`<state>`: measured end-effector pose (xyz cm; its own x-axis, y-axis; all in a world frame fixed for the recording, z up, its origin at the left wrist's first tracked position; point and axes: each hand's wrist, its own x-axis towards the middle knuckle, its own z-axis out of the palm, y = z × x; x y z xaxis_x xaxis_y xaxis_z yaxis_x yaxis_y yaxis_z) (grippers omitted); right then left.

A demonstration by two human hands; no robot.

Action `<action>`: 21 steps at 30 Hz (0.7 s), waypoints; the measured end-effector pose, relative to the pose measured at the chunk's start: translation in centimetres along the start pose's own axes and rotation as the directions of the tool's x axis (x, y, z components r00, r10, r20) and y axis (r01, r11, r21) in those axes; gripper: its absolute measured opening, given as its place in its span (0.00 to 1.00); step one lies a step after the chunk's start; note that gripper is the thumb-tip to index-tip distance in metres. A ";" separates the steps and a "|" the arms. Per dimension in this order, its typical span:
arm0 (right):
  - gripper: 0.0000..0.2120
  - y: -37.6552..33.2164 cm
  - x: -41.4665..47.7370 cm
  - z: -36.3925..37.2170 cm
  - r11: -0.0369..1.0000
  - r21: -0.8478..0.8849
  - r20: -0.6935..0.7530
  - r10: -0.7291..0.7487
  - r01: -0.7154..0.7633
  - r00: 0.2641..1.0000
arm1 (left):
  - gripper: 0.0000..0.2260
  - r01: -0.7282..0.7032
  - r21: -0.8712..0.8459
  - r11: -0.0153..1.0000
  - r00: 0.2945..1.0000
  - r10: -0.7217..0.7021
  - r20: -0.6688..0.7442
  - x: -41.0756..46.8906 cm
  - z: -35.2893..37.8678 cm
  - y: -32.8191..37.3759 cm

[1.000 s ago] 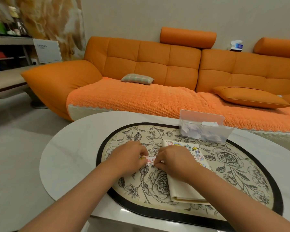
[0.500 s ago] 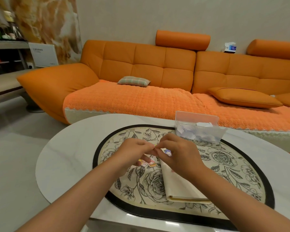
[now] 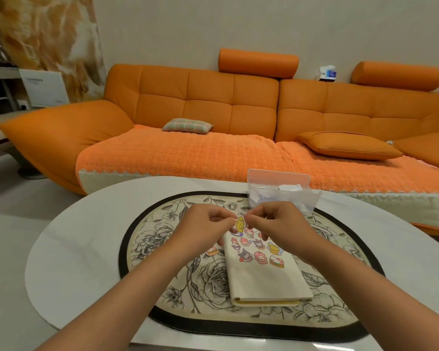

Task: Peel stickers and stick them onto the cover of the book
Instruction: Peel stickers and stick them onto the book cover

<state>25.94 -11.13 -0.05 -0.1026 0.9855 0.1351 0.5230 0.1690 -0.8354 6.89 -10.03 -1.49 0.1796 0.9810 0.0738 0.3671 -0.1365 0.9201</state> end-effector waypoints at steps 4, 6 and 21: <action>0.05 0.6 0.0 -1.0 0.998 0.019 -0.011 0.055 -0.054 0.998 | 0.05 -0.042 -0.037 0.998 0.999 0.041 -0.006 0.4 1.2 0.3; 0.06 1.0 0.1 -1.4 0.993 0.067 -0.008 0.096 -0.095 0.995 | 0.05 -0.041 -0.076 0.996 0.999 0.039 -0.030 0.6 1.8 0.5; 0.06 2.9 0.7 -3.2 0.992 0.083 0.005 0.090 -0.090 0.996 | 0.01 -0.040 -0.081 0.996 0.999 0.038 -0.014 2.8 4.8 0.4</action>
<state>30.09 -9.93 -0.63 -0.0595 0.9966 0.0566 0.4579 0.0777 -0.8856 11.95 -7.99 -2.77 0.1805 0.9769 0.1147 0.2846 -0.1635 0.9446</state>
